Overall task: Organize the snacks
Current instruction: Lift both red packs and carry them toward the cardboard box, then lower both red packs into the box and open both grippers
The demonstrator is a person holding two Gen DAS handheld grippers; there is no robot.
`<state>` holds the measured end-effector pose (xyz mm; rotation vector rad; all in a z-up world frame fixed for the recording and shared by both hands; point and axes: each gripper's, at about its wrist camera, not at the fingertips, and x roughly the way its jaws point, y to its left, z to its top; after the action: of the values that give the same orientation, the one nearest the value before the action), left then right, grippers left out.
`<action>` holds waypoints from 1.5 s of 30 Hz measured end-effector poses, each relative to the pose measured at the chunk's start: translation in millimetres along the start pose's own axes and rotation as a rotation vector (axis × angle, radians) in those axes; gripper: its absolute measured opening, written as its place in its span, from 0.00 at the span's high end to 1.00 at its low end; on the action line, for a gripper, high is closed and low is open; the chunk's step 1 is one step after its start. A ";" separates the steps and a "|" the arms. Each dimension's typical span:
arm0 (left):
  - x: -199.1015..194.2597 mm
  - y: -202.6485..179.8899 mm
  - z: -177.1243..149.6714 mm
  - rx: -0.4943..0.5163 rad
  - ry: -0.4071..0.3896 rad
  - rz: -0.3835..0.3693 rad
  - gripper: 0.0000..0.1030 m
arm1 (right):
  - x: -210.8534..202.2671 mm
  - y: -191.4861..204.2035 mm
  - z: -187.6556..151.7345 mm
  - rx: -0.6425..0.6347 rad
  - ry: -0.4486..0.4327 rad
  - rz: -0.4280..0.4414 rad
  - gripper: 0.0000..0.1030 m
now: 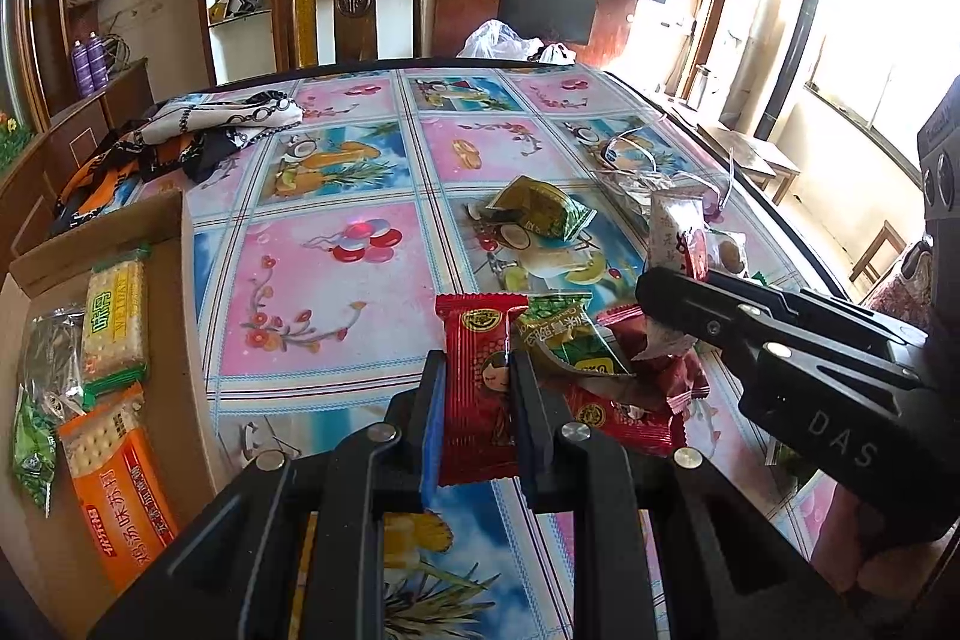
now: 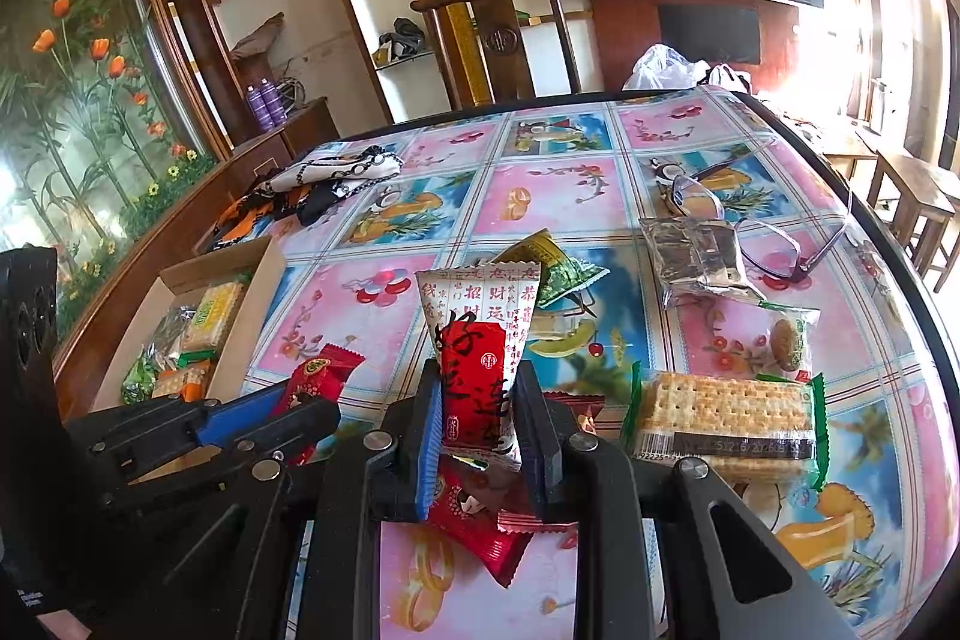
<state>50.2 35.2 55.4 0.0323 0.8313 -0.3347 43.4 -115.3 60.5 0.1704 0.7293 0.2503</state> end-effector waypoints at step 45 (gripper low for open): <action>-66.5 154.5 -11.4 -0.330 -0.147 0.145 0.82 | 1.5 117.5 -34.2 -0.094 0.006 0.356 0.76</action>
<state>47.4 201.9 80.4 -0.2362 0.7251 -0.0593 1.8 -0.2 62.6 0.2094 0.6887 0.6238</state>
